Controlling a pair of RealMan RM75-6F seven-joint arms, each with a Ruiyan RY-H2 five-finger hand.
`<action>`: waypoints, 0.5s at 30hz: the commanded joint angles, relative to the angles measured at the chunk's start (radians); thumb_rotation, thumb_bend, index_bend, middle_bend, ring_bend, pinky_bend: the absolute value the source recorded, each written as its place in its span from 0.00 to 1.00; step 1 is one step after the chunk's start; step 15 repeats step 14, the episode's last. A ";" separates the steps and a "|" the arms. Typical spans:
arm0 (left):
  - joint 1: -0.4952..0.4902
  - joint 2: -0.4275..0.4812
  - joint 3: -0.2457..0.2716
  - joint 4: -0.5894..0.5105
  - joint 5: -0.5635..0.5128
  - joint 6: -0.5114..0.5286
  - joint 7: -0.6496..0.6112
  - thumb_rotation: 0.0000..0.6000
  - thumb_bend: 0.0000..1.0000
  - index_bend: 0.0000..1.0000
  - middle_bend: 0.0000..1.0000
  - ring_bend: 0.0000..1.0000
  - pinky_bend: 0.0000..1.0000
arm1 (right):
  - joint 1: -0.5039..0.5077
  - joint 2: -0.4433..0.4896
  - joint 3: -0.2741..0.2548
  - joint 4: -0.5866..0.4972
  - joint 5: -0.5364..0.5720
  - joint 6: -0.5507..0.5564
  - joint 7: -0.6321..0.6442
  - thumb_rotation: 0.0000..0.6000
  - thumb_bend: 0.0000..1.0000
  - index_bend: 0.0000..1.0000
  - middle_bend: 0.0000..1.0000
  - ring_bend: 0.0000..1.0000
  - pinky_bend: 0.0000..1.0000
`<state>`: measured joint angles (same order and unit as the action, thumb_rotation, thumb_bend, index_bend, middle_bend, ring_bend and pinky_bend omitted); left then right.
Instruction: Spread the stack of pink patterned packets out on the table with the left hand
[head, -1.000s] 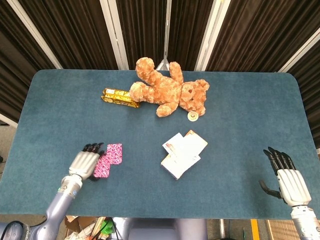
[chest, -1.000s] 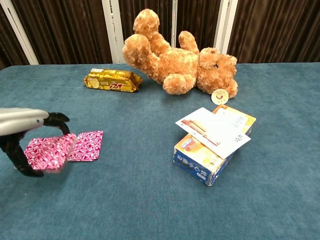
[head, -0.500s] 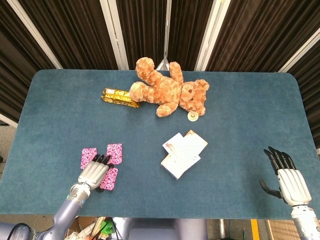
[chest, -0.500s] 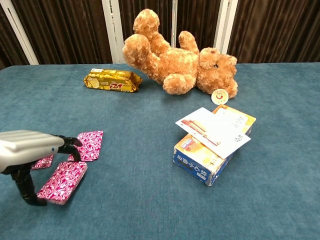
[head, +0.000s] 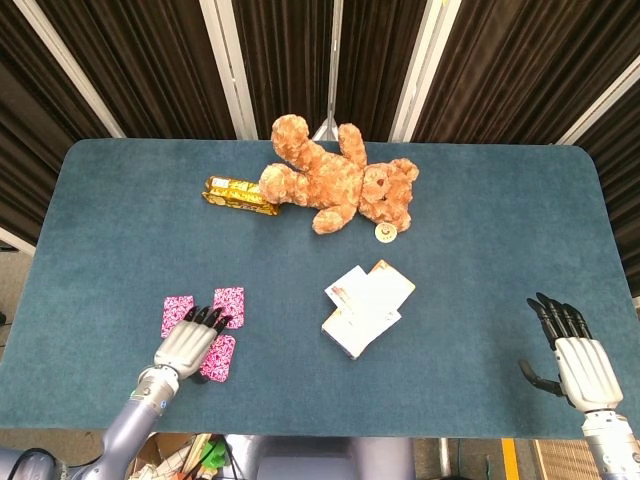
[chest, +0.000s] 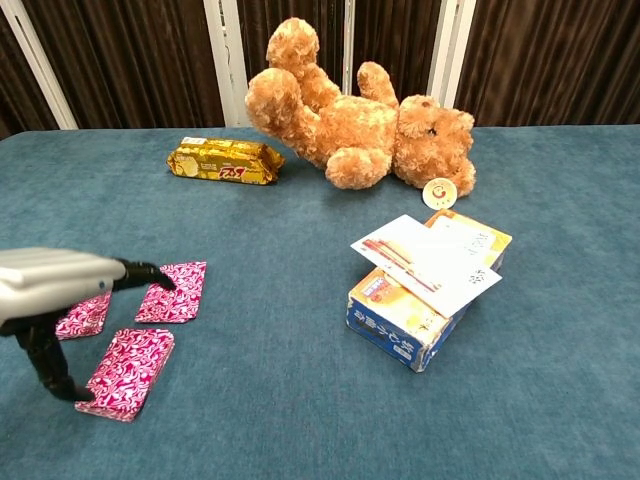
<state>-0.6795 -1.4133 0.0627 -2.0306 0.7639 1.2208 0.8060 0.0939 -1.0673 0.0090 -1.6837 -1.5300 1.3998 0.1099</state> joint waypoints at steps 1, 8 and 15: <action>0.071 0.072 0.002 -0.046 0.165 0.070 -0.137 1.00 0.17 0.09 0.00 0.00 0.00 | 0.001 0.000 0.000 0.001 -0.001 0.000 -0.001 1.00 0.36 0.00 0.00 0.00 0.05; 0.269 0.234 0.132 0.039 0.526 0.293 -0.364 1.00 0.17 0.05 0.00 0.00 0.00 | 0.000 -0.004 0.001 0.002 0.000 0.003 -0.019 1.00 0.36 0.00 0.00 0.00 0.05; 0.417 0.274 0.200 0.223 0.654 0.451 -0.501 1.00 0.17 0.00 0.00 0.00 0.00 | -0.002 -0.008 0.003 0.004 0.003 0.007 -0.037 1.00 0.36 0.00 0.00 0.00 0.05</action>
